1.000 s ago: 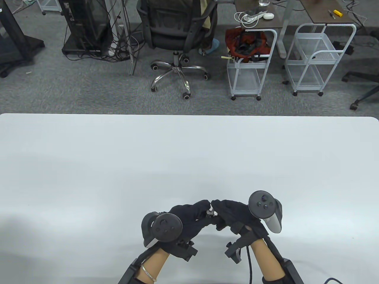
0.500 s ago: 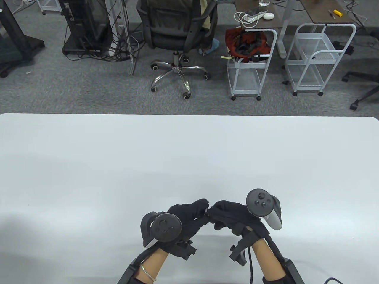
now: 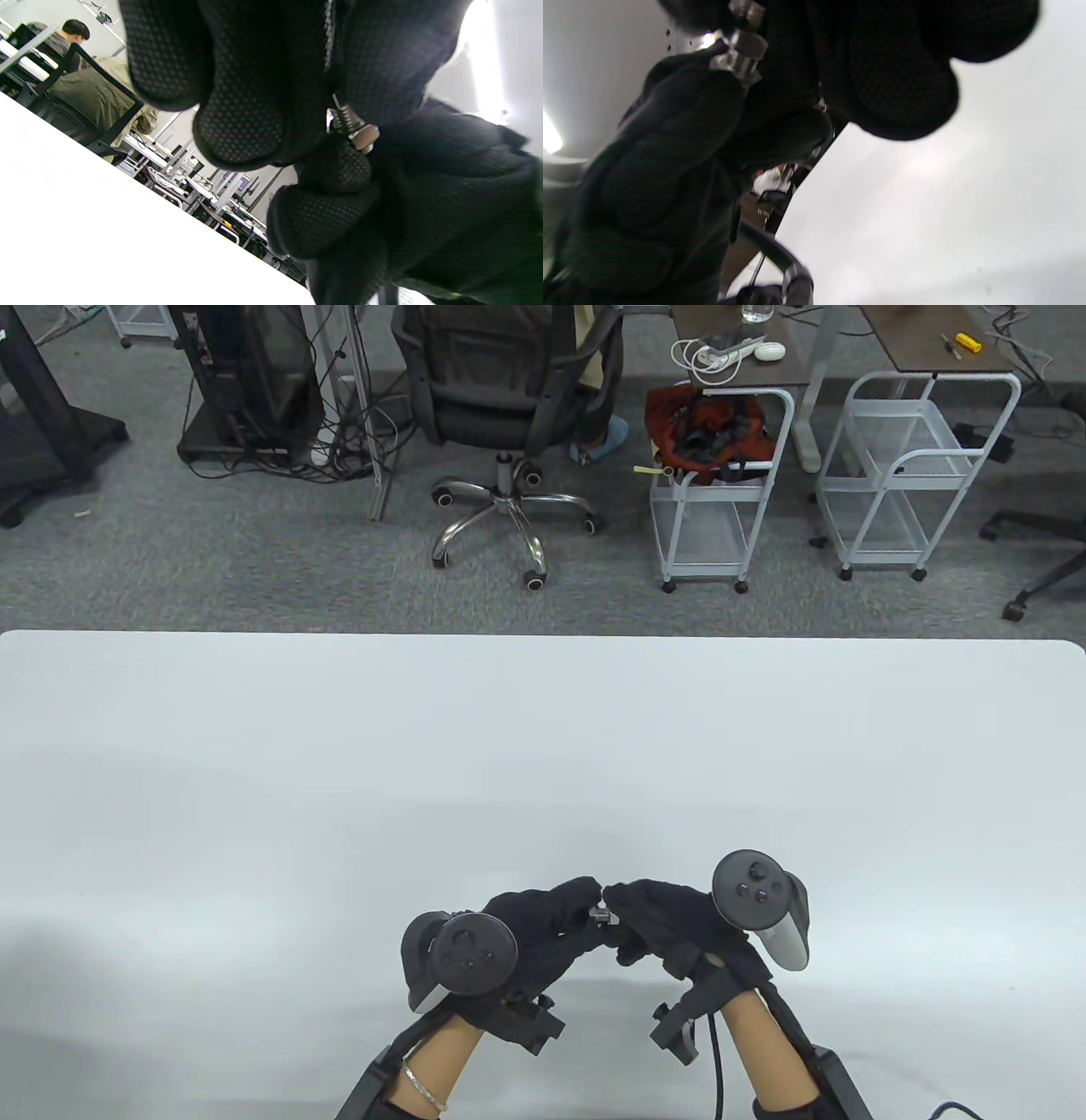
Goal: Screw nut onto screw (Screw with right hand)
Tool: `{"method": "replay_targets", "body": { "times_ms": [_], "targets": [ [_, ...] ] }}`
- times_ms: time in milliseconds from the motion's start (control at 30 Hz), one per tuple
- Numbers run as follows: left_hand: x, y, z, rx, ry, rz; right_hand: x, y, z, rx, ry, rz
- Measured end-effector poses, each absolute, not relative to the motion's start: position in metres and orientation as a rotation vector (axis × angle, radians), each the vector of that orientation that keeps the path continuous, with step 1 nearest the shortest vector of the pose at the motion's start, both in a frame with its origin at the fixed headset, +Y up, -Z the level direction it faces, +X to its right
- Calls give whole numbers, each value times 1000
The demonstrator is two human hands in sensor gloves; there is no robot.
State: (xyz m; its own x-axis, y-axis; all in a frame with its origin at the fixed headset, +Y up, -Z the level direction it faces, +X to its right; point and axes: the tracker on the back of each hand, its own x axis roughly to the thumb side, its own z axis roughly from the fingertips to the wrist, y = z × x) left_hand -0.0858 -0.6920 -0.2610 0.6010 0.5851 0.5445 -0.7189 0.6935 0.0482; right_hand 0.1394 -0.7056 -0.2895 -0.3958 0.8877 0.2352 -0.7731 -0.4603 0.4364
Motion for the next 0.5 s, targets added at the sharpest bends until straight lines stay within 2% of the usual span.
{"method": "replay_targets", "body": {
  "times_ms": [33, 133, 200, 367, 500],
  "targets": [
    [-86, -692, -261, 279, -529, 758, 139, -705, -290, 557, 351, 2008],
    [-85, -692, -261, 269, -537, 774, 140, -705, -290, 503, 206, 2027],
    [-85, -693, -261, 252, -544, 805, 140, -706, -289, 467, 186, 1999],
    [-87, -692, -261, 284, -524, 758, 138, -705, -290, 565, 351, 2002],
    [-86, -693, -262, 255, -544, 806, 139, -706, -290, 475, 178, 1993]
  ]
}}
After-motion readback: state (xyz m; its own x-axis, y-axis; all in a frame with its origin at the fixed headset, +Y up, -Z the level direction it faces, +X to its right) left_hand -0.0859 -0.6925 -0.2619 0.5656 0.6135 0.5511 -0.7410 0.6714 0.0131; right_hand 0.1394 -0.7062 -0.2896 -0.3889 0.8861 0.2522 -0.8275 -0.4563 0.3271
